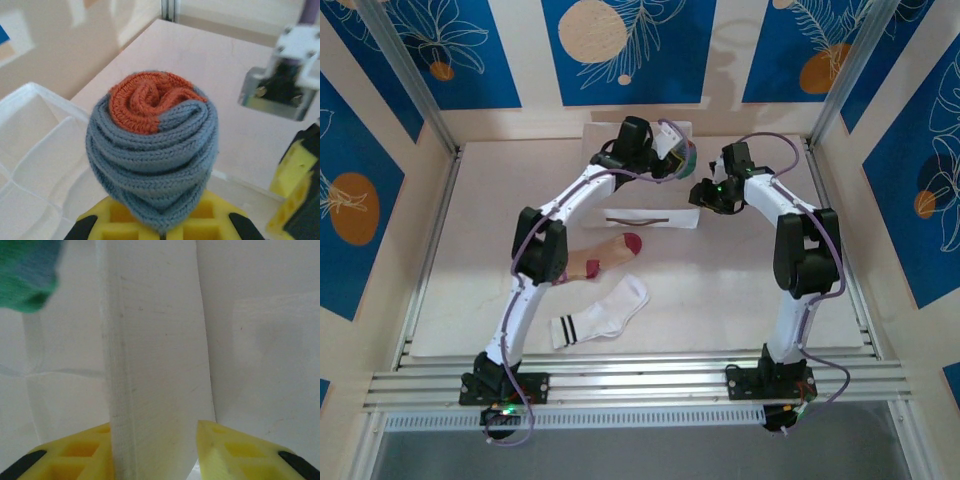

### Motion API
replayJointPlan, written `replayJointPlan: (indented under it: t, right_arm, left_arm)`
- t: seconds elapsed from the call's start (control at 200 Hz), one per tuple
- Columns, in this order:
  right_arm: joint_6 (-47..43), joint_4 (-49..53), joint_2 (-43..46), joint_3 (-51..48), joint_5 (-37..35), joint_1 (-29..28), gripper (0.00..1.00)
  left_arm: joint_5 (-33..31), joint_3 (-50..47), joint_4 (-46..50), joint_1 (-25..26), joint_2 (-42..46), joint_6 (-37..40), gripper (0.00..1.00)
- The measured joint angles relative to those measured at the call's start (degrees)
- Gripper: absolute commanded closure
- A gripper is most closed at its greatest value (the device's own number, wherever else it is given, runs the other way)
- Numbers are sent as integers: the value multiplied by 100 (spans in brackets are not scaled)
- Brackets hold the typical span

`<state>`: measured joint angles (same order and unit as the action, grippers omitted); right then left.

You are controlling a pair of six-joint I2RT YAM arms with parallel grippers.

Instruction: Roll the socks

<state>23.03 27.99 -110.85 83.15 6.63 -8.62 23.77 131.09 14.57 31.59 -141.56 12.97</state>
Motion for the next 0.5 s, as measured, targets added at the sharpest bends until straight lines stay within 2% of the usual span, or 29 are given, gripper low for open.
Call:
replayJointPlan:
  t: [0.135,0.245,0.35,0.5]
  right_arm:
    - [-4,-55,2,-46,22,0,68]
    - [-20,-120,15,-90,52,-2,73]
    - [-15,-162,74,-170,61,-2,74]
    - [-13,-181,153,-264,59,0,76]
  left_arm:
    - [109,-76,-76,-13,11,-87,100]
    - [175,-570,-313,-13,186,-131,100]
    - [258,-990,-483,-13,317,-203,100]
    - [308,-1075,-549,-13,352,-214,100]
